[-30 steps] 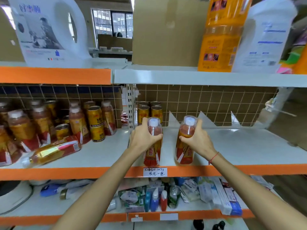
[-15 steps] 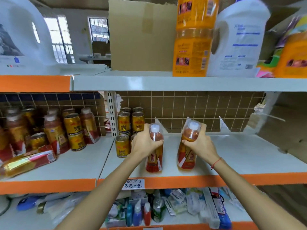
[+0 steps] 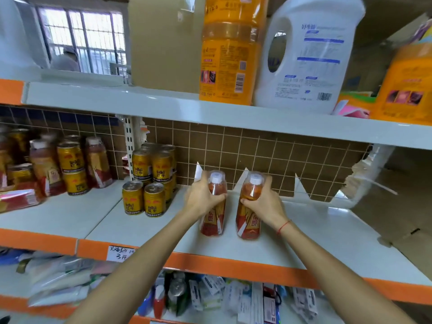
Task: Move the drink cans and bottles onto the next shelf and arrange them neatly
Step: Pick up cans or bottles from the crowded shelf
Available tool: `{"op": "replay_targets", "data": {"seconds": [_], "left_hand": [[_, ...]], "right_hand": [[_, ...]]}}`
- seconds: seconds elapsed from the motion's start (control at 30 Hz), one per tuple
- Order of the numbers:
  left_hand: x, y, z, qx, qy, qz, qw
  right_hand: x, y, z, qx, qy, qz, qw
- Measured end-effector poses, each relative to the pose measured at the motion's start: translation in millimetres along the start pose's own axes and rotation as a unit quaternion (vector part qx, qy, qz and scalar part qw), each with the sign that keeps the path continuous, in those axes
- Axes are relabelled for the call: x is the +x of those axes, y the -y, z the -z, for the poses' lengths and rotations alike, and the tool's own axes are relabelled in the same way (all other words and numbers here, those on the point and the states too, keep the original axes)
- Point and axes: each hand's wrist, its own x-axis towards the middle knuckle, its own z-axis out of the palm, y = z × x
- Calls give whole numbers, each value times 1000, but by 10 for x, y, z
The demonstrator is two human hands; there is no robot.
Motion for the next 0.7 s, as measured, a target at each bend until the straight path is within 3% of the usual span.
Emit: {"op": "replay_targets", "data": {"seconds": [0.7], "left_hand": [[275,-18,-254,8,28,-22,999]], "right_hand": [[252,-188,-188,7,-11,4,1000]]}}
